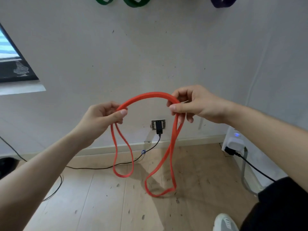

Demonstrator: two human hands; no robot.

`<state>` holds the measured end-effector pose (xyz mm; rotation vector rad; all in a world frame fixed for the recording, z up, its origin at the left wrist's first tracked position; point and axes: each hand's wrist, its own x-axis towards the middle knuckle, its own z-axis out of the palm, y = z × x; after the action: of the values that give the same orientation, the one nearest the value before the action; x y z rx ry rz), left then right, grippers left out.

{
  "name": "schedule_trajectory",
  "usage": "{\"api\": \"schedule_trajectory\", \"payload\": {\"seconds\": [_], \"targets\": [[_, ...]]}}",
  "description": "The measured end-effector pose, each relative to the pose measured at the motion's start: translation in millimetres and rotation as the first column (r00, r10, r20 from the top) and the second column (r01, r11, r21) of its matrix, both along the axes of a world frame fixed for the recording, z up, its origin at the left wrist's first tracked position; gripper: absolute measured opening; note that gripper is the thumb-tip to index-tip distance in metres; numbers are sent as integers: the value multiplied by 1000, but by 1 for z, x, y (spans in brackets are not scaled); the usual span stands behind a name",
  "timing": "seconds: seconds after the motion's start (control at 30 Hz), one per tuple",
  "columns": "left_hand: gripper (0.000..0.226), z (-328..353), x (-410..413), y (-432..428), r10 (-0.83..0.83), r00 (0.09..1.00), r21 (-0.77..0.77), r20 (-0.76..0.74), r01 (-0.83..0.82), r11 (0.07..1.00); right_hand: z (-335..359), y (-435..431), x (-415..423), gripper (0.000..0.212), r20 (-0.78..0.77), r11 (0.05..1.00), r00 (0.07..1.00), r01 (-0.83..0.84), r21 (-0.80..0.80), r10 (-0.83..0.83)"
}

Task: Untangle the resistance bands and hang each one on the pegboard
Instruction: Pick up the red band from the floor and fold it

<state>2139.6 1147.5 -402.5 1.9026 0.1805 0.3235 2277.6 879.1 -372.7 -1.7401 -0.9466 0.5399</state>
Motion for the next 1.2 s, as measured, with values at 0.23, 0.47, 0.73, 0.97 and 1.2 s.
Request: {"api": "schedule_trajectory", "payload": {"seconds": [0.23,0.47,0.73,0.97,1.2], "targets": [[37,9,4,-39,-204,977,24,-66,206,978,-3,13,-17,8,19,996,996,-85,-22,86],[30,14,5,-61,-208,978,146,-8,207,967,-21,20,-24,17,-20,967,985,-175,-184,174],[31,22,0,-41,43,987,-19,152,-40,999,-39,12,-8,11,-114,904,979,-201,-378,170],[26,11,-4,-12,115,981,-63,158,-106,992,-31,-2,2,10,-53,918,993,-116,-378,104],[40,-8,-13,18,56,998,35,-22,-55,998,-3,-16,-2,12,50,996,998,30,-78,-27]]}}
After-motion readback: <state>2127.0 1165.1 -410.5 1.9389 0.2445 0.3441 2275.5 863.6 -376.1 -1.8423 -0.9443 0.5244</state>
